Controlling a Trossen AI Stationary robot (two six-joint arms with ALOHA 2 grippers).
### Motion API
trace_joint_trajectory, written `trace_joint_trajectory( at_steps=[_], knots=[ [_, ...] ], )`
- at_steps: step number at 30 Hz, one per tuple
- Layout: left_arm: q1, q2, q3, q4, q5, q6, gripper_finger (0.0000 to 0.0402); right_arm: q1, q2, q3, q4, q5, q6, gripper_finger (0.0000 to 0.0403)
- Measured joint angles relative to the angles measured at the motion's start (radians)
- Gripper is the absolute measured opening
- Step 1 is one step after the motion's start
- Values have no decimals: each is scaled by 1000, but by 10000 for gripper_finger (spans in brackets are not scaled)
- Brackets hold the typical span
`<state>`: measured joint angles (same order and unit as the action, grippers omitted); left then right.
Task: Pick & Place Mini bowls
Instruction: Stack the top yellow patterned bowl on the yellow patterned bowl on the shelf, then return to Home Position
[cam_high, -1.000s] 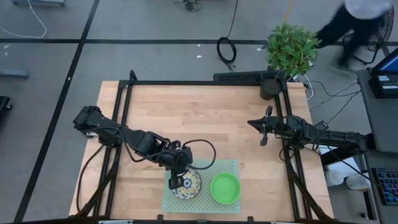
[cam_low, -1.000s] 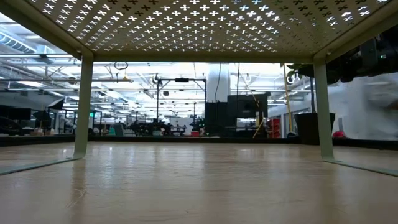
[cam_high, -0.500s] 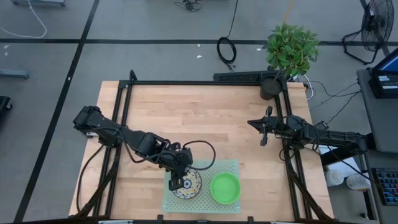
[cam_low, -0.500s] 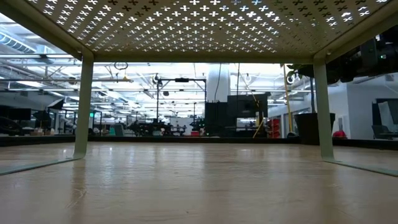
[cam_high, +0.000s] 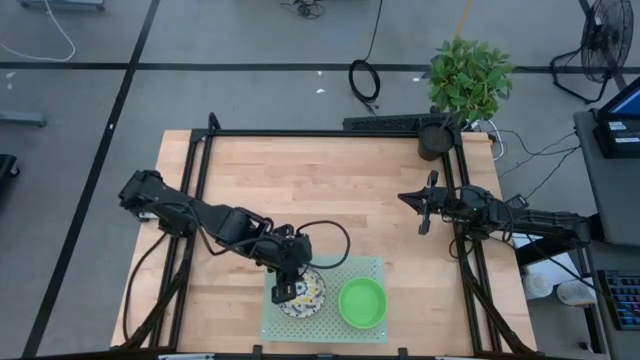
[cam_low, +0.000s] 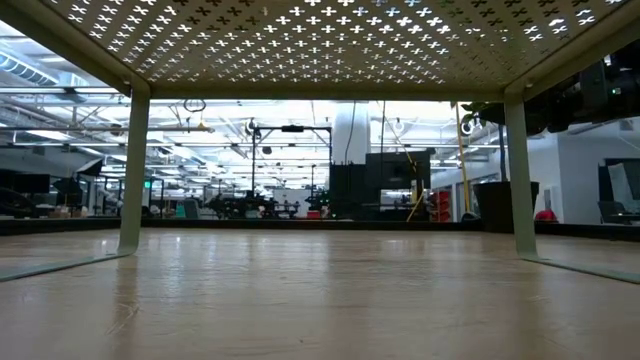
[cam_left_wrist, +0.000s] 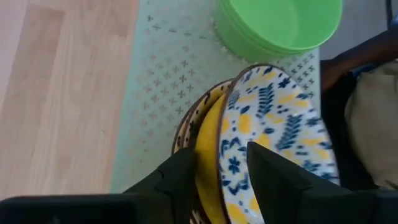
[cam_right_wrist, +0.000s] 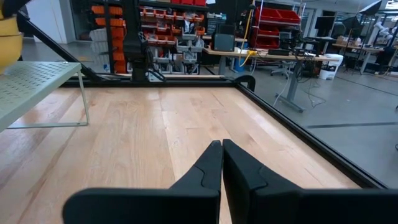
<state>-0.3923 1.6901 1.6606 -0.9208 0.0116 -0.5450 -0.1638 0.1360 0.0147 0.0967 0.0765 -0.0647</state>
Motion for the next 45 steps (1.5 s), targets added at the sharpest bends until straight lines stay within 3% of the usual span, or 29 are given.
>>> trace_joint_trajectory(
  at_steps=[13,23,35,45],
  knots=[
    [22,-18,22,-27,11,3,147,0,0,0,0,0,0,0],
    [62,-160,22,-50,-47,20,147,0,0,0,-1,0,0,0],
    [121,-491,22,-47,-66,300,147,0,0,0,-2,0,0,0],
    [130,-676,22,-48,-66,551,147,0,0,0,-2,0,0,0]
  ],
)
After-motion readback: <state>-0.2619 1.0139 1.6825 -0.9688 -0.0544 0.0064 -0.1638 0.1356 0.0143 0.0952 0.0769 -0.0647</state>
